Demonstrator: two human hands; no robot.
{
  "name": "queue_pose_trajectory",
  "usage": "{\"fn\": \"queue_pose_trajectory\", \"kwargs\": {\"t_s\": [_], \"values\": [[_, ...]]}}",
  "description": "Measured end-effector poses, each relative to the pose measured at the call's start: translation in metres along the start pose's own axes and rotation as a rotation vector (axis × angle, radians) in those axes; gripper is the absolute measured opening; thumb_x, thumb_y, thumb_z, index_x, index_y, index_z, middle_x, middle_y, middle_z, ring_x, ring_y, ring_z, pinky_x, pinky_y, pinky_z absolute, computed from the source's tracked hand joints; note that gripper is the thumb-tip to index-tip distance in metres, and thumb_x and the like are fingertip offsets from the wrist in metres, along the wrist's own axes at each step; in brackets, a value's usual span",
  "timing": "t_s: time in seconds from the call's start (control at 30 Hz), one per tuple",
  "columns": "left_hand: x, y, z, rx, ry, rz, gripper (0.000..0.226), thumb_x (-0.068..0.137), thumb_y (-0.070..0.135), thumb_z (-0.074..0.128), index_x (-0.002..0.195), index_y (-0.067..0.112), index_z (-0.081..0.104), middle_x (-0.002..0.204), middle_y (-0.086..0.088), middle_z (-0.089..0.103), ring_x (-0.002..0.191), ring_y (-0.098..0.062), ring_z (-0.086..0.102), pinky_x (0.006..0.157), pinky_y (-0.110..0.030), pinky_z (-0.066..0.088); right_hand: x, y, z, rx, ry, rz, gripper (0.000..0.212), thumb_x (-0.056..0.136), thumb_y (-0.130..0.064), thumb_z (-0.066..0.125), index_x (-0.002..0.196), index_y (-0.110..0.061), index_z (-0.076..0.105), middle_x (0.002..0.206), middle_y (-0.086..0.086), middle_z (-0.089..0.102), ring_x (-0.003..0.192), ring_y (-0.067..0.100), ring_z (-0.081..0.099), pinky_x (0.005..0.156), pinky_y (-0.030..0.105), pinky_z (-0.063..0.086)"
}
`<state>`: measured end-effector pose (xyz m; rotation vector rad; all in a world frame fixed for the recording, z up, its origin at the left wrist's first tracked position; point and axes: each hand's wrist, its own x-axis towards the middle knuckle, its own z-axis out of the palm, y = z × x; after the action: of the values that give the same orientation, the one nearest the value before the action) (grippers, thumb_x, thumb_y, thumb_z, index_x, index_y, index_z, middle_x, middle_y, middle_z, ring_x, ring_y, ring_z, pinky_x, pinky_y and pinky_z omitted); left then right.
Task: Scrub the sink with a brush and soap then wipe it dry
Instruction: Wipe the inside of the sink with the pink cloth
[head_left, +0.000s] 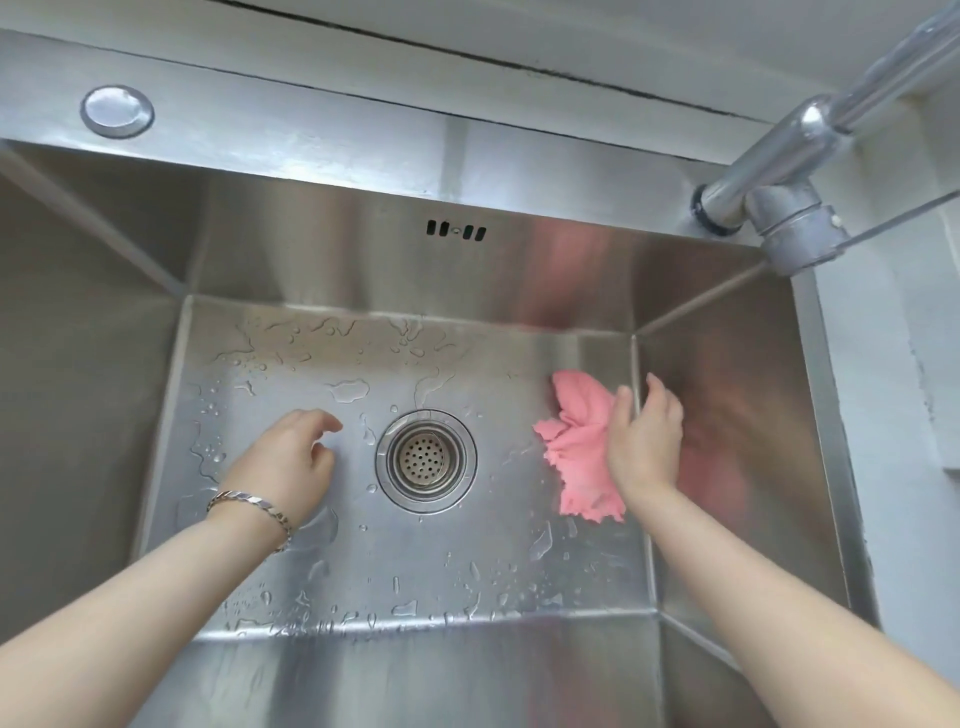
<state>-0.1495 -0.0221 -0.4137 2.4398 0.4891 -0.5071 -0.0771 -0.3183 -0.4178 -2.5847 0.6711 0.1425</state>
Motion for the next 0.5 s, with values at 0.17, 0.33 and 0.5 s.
{"fn": "queue_pose_trajectory", "kwargs": {"t_s": [0.17,0.33,0.5], "values": [[0.002,-0.006,-0.002,0.016,-0.005,-0.007,0.031,0.087,0.001,0.042,0.112,0.010,0.059,0.119,-0.009,0.057,0.108,-0.024,0.055,0.090,-0.032,0.041,-0.013,0.017,0.044,-0.300,-0.187,-0.123,0.054,0.096,-0.038,0.041,0.146,-0.027,0.027,0.156,0.007,0.009,0.142,0.032,0.008,0.115,0.042,0.010],[0.004,-0.008,-0.003,0.018,-0.004,-0.005,0.031,0.087,0.000,0.042,0.111,0.009,0.060,0.117,-0.010,0.059,0.108,-0.024,0.055,0.090,-0.031,0.040,-0.059,-0.009,0.083,-0.247,-0.230,-0.016,0.051,0.096,-0.036,0.035,0.145,-0.024,0.032,0.156,0.010,0.007,0.138,0.036,0.010,0.114,0.041,0.006],[0.000,-0.002,0.000,-0.006,-0.019,-0.011,0.030,0.087,0.001,0.044,0.108,0.011,0.061,0.114,-0.009,0.060,0.106,-0.024,0.056,0.088,-0.031,0.042,-0.083,-0.030,0.087,-0.173,-0.500,-0.378,0.059,0.086,-0.006,0.050,0.139,-0.028,0.039,0.151,0.004,0.020,0.135,0.030,0.017,0.111,0.035,0.014]]}}
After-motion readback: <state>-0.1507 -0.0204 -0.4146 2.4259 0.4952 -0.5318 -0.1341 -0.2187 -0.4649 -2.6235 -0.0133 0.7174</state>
